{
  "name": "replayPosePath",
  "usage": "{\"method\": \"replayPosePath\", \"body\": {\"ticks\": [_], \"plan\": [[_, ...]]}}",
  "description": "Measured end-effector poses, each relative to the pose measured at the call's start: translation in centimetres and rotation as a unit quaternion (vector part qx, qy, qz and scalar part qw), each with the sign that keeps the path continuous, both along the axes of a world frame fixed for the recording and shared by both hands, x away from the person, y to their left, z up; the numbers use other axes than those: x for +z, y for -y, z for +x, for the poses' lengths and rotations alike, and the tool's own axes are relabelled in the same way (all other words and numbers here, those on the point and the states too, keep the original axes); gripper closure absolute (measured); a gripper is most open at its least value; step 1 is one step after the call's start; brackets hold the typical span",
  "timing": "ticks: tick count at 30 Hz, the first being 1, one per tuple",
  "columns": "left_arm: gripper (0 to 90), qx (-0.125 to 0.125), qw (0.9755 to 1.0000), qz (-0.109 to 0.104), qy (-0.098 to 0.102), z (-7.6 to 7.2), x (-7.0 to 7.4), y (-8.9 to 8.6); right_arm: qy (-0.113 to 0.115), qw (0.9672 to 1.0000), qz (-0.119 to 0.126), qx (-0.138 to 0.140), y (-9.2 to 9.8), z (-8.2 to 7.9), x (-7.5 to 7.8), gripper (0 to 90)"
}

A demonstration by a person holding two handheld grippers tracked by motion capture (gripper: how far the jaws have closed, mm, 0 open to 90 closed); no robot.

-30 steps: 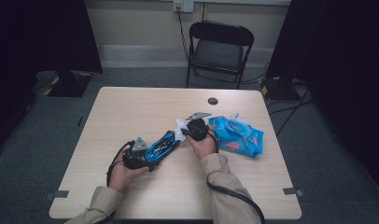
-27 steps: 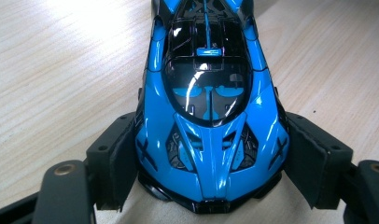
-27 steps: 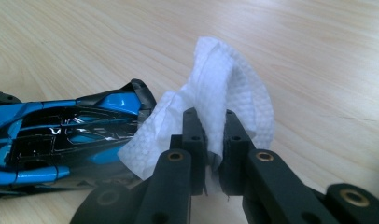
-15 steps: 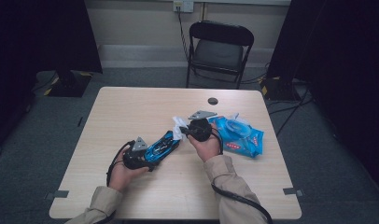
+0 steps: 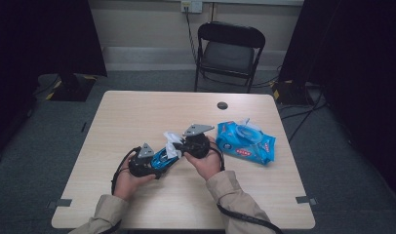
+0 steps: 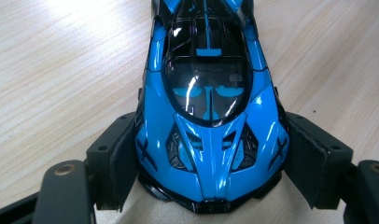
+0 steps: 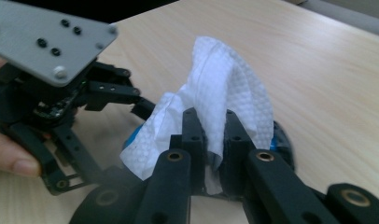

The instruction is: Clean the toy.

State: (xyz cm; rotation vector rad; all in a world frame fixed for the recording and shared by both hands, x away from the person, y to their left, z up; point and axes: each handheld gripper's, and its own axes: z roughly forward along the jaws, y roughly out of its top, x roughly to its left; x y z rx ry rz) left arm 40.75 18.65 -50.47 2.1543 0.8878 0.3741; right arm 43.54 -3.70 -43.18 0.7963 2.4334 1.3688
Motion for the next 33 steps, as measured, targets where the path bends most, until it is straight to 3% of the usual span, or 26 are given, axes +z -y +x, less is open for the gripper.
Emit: {"method": "replayPosePath", "body": {"ticks": [13,14,19,26,28,33], "plan": [[25.3,-0.003,0.9999,0.008,0.006,0.1,0.1,-0.1,-0.024,0.9983,-0.025,0.047,-3.6,-1.6,-3.2,82.9],[25.3,0.004,1.0,-0.002,0.006,0.0,0.0,0.0,-0.025,0.9981,-0.027,0.05,-3.7,-1.6,-3.4,82.8],[25.3,0.005,1.0,-0.002,0.006,0.0,0.0,0.0,-0.036,0.9971,-0.033,0.058,-4.4,-1.3,-4.4,82.6],[25.3,0.005,1.0,-0.006,0.002,0.0,0.0,0.1,-0.039,0.9962,-0.035,0.069,-4.4,-1.3,-4.8,82.5],[25.3,-0.002,1.0,0.007,0.005,0.0,0.1,-0.1,-0.034,0.9965,-0.041,0.065,-4.2,-1.2,-4.7,82.6],[25.3,0.001,1.0,0.0,0.0,0.0,0.0,0.0,-0.036,0.9978,-0.035,0.043,-2.6,-0.7,-4.8,82.8]]}}
